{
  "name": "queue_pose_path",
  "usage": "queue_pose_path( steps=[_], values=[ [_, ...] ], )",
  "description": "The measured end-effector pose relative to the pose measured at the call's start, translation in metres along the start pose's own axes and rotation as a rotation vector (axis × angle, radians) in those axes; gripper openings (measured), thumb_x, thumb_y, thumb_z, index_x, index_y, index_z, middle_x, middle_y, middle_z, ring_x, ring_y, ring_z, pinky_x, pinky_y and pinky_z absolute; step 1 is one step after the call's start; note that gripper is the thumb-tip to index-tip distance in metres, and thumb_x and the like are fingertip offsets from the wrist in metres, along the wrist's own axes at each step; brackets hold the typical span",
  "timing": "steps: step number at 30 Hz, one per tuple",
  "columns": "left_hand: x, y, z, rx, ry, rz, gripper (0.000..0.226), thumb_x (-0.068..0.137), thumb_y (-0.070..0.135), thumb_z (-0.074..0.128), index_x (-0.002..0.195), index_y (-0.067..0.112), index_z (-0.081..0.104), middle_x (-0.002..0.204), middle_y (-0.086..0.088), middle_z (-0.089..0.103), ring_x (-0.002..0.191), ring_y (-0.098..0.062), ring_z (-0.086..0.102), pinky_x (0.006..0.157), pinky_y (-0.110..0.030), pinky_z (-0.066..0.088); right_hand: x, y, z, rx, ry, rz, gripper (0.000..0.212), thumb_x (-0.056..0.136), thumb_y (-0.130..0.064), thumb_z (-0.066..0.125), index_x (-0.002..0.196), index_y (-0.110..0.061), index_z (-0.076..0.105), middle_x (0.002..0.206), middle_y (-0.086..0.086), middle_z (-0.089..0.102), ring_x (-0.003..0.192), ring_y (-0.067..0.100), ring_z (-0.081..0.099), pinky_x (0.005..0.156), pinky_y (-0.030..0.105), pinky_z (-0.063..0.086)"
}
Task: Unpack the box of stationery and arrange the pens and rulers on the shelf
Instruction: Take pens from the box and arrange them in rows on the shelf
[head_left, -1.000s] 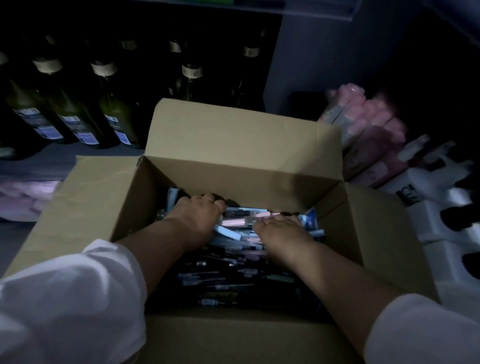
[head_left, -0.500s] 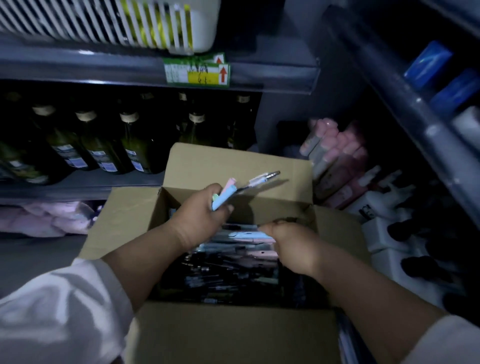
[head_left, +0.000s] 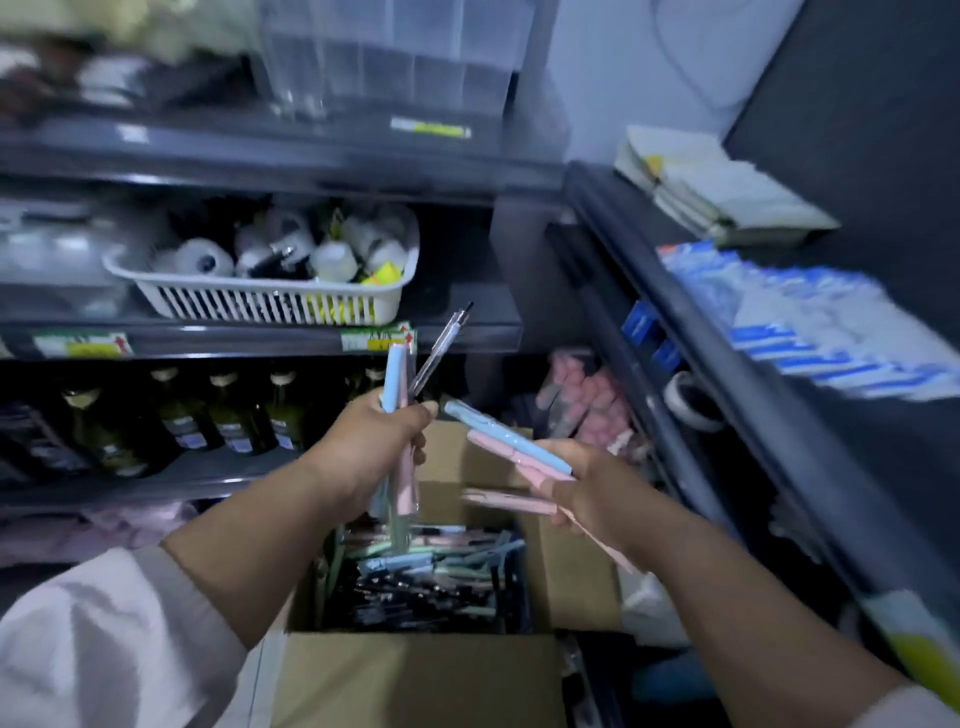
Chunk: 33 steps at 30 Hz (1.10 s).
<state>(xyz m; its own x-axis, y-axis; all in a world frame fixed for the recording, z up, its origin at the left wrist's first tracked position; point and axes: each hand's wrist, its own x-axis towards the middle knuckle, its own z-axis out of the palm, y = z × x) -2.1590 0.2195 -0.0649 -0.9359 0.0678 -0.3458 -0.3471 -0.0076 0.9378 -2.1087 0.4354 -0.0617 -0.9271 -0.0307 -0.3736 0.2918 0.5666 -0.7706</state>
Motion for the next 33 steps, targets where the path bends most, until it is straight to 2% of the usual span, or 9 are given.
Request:
queue_pose_path(
  steps=[5, 8, 12, 17, 22, 24, 27, 31, 33],
  values=[
    [-0.047, 0.059, 0.020, -0.051, -0.086, -0.045, 0.018, 0.092, 0.024, 0.061, 0.091, 0.007, 0.053, 0.074, -0.009, 0.058, 0.064, -0.019, 0.056, 0.063, -0.028, 0.048, -0.058, -0.061, -0.040, 0.236, 0.189, -0.108, 0.030, 0.094, -0.006, 0.052, 0.114, -0.025, 0.062, 0.082, 0.003, 0.062, 0.058, 0.011, 0.053, 0.055, 0.030, 0.043],
    [-0.068, 0.087, 0.038, -0.048, -0.224, -0.049, 0.021, 0.093, 0.026, 0.059, 0.096, 0.005, 0.055, 0.079, -0.015, 0.066, 0.063, -0.023, 0.062, 0.060, -0.029, 0.049, -0.097, -0.097, -0.059, 0.353, 0.306, -0.182, 0.030, 0.095, -0.001, 0.048, 0.114, -0.021, 0.060, 0.076, 0.002, 0.060, 0.052, 0.009, 0.051, 0.049, 0.025, 0.041],
    [-0.100, 0.137, 0.067, -0.218, -0.369, -0.058, 0.014, 0.092, 0.018, 0.060, 0.091, 0.004, 0.060, 0.076, -0.018, 0.066, 0.059, -0.026, 0.065, 0.052, -0.030, 0.055, -0.149, -0.133, -0.066, 0.417, 0.467, -0.209, 0.026, 0.095, -0.003, 0.050, 0.112, -0.019, 0.062, 0.073, 0.007, 0.058, 0.054, 0.013, 0.051, 0.047, 0.021, 0.041],
    [-0.142, 0.172, 0.104, -0.254, -0.444, -0.012, 0.010, 0.086, 0.001, 0.063, 0.095, 0.000, 0.066, 0.084, -0.024, 0.069, 0.071, -0.034, 0.067, 0.072, -0.052, 0.057, -0.208, -0.151, -0.061, 0.528, 0.605, -0.148, 0.031, 0.095, 0.000, 0.043, 0.116, -0.015, 0.059, 0.064, 0.014, 0.053, 0.037, 0.009, 0.046, 0.039, 0.016, 0.037],
    [-0.183, 0.180, 0.142, -0.233, -0.579, 0.050, 0.021, 0.081, 0.000, 0.067, 0.102, -0.002, 0.065, 0.085, -0.024, 0.069, 0.079, -0.039, 0.068, 0.080, -0.061, 0.053, -0.272, -0.138, -0.061, 0.538, 0.812, -0.064, 0.032, 0.094, -0.005, 0.044, 0.105, -0.028, 0.063, 0.070, 0.007, 0.062, 0.057, 0.011, 0.054, 0.051, 0.024, 0.044],
    [-0.206, 0.179, 0.159, -0.208, -0.664, 0.046, 0.025, 0.081, 0.001, 0.069, 0.104, -0.006, 0.063, 0.075, -0.020, 0.068, 0.069, -0.033, 0.068, 0.075, -0.054, 0.057, -0.304, -0.128, -0.064, 0.520, 0.890, -0.043, 0.035, 0.093, -0.006, 0.044, 0.102, -0.032, 0.066, 0.074, 0.003, 0.065, 0.063, 0.013, 0.056, 0.057, 0.028, 0.045],
    [-0.253, 0.175, 0.181, -0.208, -0.809, 0.044, 0.017, 0.083, -0.005, 0.064, 0.100, -0.004, 0.062, 0.063, -0.013, 0.068, 0.051, -0.020, 0.067, 0.050, -0.030, 0.055, -0.359, -0.118, -0.059, 0.478, 0.991, -0.013, 0.038, 0.091, -0.006, 0.044, 0.102, -0.035, 0.066, 0.075, 0.002, 0.066, 0.068, 0.017, 0.057, 0.060, 0.030, 0.045],
    [-0.322, 0.158, 0.203, -0.128, -1.047, 0.101, 0.014, 0.085, -0.005, 0.061, 0.099, -0.003, 0.064, 0.075, -0.015, 0.073, 0.068, -0.024, 0.071, 0.063, -0.032, 0.055, -0.433, -0.106, -0.045, 0.545, 1.101, 0.014, 0.036, 0.095, -0.005, 0.044, 0.108, -0.033, 0.062, 0.082, 0.000, 0.069, 0.066, 0.013, 0.058, 0.056, 0.025, 0.046],
    [-0.359, 0.147, 0.212, -0.088, -1.141, 0.122, 0.016, 0.085, -0.003, 0.062, 0.101, -0.001, 0.063, 0.078, -0.013, 0.073, 0.070, -0.022, 0.072, 0.060, -0.029, 0.054, -0.470, -0.097, -0.034, 0.566, 1.161, 0.032, 0.033, 0.097, -0.009, 0.044, 0.111, -0.034, 0.060, 0.088, -0.001, 0.070, 0.066, 0.012, 0.059, 0.057, 0.025, 0.046]
  ],
)
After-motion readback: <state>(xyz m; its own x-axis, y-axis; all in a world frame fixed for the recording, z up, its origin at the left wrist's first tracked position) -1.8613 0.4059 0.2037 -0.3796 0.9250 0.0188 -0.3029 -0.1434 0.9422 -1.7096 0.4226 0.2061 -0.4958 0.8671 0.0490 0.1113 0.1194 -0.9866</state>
